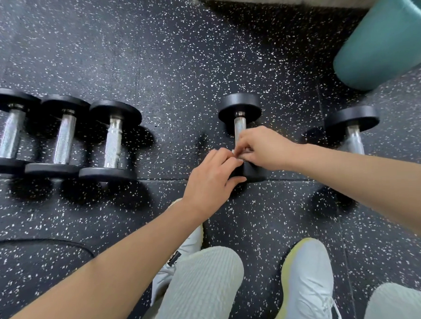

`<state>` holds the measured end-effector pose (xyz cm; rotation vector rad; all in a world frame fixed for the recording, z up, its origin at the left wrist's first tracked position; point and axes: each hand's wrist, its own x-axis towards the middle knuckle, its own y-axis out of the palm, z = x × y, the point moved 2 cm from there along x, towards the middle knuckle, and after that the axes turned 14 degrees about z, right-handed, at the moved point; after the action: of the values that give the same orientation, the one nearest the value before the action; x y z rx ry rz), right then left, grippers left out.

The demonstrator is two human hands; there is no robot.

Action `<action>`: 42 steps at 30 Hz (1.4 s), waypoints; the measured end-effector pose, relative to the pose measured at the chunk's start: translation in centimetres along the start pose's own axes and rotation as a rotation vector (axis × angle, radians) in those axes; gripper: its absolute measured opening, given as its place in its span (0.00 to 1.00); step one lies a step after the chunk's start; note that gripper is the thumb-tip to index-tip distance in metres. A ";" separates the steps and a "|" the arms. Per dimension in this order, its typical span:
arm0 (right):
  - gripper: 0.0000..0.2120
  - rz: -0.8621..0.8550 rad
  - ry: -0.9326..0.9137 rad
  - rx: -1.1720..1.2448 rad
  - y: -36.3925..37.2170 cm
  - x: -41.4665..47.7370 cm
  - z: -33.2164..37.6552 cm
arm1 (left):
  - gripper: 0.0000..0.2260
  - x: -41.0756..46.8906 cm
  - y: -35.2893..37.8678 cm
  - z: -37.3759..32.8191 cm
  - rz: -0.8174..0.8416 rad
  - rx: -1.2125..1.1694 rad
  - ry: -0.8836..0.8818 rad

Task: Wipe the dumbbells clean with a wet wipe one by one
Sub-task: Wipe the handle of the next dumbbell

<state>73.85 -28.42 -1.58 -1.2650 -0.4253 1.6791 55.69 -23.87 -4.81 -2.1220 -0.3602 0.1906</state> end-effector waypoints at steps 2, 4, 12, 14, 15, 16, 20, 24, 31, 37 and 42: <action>0.07 0.049 -0.032 0.038 -0.5 -0.4 -0.2 | 0.15 0.2 0.0 -0.1 0.006 0.007 0.013; 0.07 -0.003 -0.020 0.049 -1.1 0.1 -0.5 | 0.14 0.4 0.1 -0.3 0.014 0.008 0.024; 0.08 -0.216 0.133 0.020 -1.2 1.3 -0.8 | 0.15 0.6 0.0 -0.3 0.008 -0.002 0.033; 0.08 -0.121 0.071 -0.020 -0.1 0.2 -0.2 | 0.15 0.6 0.0 -0.1 0.018 -0.003 0.029; 0.07 -0.092 0.051 -0.036 0.3 -0.1 -0.1 | 0.15 0.6 0.0 -0.1 0.023 -0.002 0.030; 0.07 -0.089 0.039 -0.042 0.5 -0.3 -0.2 | 0.15 0.6 0.0 -0.1 0.026 0.001 0.031; 0.09 -0.252 0.120 -0.068 0.2 1.3 -0.9 | 0.14 0.6 -0.1 -0.4 0.019 0.022 0.038; 0.10 -0.433 0.284 -0.152 0.2 3.3 -1.4 | 0.14 0.4 0.0 -0.7 0.018 0.028 0.049; 0.06 -0.370 0.203 -0.313 2.4 1.9 -0.9 | 0.14 0.5 0.0 -0.6 0.012 0.027 0.069; 0.04 -0.471 0.287 -0.239 0.3 3.2 -1.4 | 0.13 1.0 0.1 -0.9 0.022 0.031 0.086; 0.05 -0.510 0.322 -0.197 1.2 3.2 -1.3 | 0.13 1.0 0.2 -1.2 0.036 0.041 0.068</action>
<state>74.42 -26.63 -4.70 -1.3973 -0.6624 1.0053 57.00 -24.58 -4.33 -2.0894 -0.2761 0.1450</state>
